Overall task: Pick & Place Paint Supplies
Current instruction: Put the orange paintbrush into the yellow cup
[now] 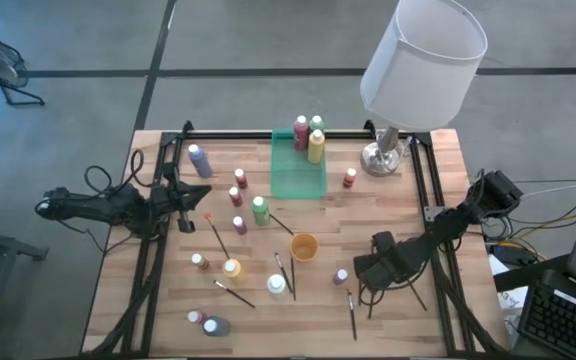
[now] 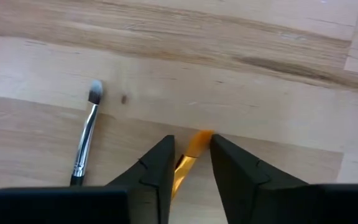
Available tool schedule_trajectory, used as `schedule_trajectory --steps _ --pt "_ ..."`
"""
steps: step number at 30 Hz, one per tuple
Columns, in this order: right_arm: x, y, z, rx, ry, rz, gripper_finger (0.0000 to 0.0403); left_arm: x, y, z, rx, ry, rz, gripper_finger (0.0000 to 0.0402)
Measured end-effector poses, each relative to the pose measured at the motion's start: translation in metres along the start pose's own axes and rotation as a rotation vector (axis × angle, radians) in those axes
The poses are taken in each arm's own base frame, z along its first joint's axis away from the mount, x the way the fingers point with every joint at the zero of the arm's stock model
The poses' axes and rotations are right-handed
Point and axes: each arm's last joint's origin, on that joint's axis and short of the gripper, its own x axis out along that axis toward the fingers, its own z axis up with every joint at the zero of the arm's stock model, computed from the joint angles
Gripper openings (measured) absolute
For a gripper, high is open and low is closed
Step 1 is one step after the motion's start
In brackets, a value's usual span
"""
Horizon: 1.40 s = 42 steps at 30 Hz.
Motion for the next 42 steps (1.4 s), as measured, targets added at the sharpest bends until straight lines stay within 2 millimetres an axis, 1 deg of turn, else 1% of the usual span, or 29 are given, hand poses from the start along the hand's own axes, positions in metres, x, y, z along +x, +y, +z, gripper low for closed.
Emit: schedule_trajectory --steps 10,14,24,31,36,42 --pt "-0.001 0.000 0.000 0.004 0.004 0.008 0.0030 0.000 0.000 0.000 0.000 0.000 0.000 0.0016" --pt "-0.001 0.000 0.000 0.005 0.006 0.012 0.0012 0.000 0.000 0.000 0.000 0.000 0.000 0.0016" --pt "-0.003 0.000 0.001 -0.005 0.013 0.020 0.0010 0.000 0.000 0.000 0.000 0.000 0.000 0.0016" --pt "-0.017 -0.004 0.008 -0.076 -0.008 0.078 0.0009 0.000 0.000 0.000 0.000 0.000 0.000 0.0016" --pt "-0.031 -0.007 0.019 -0.116 -0.113 0.156 0.0009 0.000 0.000 0.000 0.000 0.000 0.000 0.0016" --pt "-0.044 -0.008 0.039 -0.161 -0.310 0.240 0.0009 0.000 0.000 0.000 0.000 0.000 0.000 0.0016"
